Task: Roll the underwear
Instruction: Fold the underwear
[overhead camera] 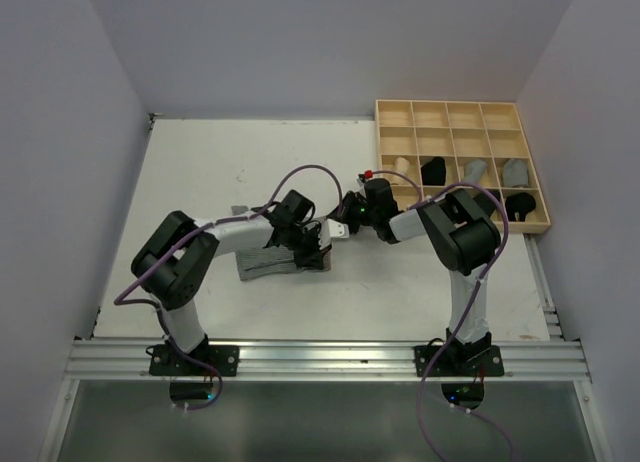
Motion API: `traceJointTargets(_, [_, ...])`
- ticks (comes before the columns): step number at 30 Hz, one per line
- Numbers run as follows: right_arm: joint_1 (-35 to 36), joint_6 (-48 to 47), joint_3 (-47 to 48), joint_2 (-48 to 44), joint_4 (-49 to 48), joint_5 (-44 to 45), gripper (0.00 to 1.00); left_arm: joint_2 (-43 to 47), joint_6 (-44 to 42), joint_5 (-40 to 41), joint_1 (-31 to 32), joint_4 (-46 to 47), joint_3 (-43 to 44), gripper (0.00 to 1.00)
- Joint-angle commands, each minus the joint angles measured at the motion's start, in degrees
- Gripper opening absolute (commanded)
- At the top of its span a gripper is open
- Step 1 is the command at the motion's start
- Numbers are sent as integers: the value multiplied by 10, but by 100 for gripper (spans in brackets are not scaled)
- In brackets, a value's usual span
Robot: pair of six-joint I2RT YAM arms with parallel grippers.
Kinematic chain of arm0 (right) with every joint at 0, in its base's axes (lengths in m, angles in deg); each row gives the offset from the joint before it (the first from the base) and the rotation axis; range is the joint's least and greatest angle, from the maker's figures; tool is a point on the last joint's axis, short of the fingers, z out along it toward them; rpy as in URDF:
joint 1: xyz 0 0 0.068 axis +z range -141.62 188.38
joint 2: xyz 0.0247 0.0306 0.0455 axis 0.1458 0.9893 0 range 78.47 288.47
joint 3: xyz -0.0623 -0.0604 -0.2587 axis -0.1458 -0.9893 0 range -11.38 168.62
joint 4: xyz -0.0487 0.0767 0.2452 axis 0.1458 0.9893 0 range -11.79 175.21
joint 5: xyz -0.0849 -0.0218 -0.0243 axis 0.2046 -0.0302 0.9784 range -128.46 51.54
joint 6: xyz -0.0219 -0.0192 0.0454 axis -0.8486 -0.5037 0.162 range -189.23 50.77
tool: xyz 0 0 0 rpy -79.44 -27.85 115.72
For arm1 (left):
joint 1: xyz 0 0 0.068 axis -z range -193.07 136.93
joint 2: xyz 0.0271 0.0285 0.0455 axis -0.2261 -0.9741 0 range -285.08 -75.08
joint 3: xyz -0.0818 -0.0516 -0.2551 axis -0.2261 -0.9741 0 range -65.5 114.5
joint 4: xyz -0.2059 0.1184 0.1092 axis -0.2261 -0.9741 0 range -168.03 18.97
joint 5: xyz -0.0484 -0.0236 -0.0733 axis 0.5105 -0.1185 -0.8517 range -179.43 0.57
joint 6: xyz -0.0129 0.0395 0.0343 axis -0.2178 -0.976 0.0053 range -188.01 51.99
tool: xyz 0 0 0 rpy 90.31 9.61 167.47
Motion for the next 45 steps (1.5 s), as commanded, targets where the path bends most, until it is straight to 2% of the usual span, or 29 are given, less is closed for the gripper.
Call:
traceJointTargets(1, [3, -10, -12, -7, 8, 9, 0, -4, 30, -7, 4, 34, 17, 0])
traceJointTargets(2, [3, -12, -13, -7, 8, 9, 0, -4, 32, -8, 4, 35, 23, 2])
traceJointTargets(5, [3, -15, -15, -7, 12, 9, 0, 20, 33, -10, 3, 26, 29, 28])
traceJointTargets(6, [4, -15, -15, -7, 14, 9, 0, 52, 34, 0, 3, 27, 26, 33])
traceJointTargets(8, [4, -19, -16, -6, 18, 9, 0, 109, 34, 13, 3, 10, 23, 39])
traceJointTargets(10, [4, -28, -16, -6, 26, 9, 0, 146, 20, 34, -2, -14, 23, 40])
traceJointTargets(15, [4, -42, -18, -5, 41, 9, 0, 229, -42, 84, -50, -121, -3, 40])
traceJointTargets(20, [4, -50, -19, -4, 49, 9, 0, 244, -114, 148, -82, -168, -65, 33])
traceJointTargets(32, [4, -65, -10, -4, 77, 11, 0, 167, -94, 201, -81, -111, -86, 22])
traceJointTargets(40, [4, -68, -8, 0, 81, 12, 0, 144, -101, 219, -81, -108, -91, 20])
traceJointTargets(45, [4, -68, -6, 1, 83, 12, 0, 146, -100, 219, -82, -108, -91, 4])
